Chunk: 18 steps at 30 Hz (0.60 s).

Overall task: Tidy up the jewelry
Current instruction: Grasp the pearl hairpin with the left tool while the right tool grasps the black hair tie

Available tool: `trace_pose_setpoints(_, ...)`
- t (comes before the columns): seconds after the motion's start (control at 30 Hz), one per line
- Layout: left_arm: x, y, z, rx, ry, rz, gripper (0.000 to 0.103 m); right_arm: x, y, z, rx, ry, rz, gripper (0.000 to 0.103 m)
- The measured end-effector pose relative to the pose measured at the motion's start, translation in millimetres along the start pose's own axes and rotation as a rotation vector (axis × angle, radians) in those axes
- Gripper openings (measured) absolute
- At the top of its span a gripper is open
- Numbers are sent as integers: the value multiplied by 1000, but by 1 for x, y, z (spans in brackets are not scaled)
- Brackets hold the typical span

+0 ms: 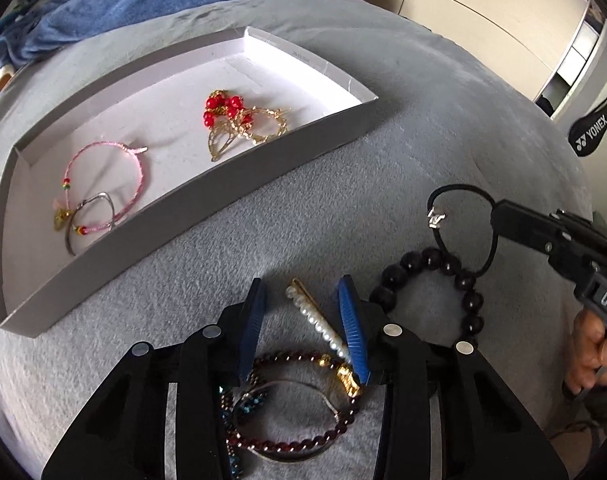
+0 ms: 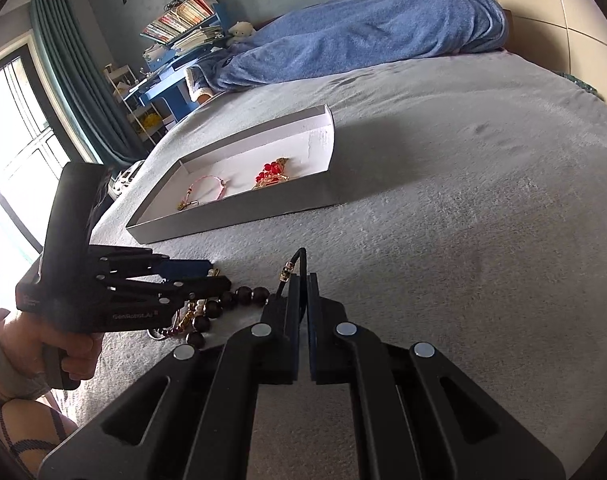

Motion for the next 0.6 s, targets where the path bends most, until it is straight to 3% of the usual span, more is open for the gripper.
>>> trace_pose_setpoints(0.1,0,1,-5,21,34,-12,16,-1,0,0,0,4,0,3)
trace_pose_setpoints(0.17,0,-2,-9,24,52,-28,11,0,0,0,-2,1,-1,3)
trace_pose_setpoints(0.6,9,-48,-2,16,44,-194,6,15,-2,1,4,-6,-26,3)
Point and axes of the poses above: each gripper's, at about its wrist camera, not at the fingertips, and y roughly the way its jaws point, z to its left, x to its top, the point moved 7 cm from there along y, roughly the way its jaws point, and after that the axes turned 12 degrees about -z, right-handed, at the moved point
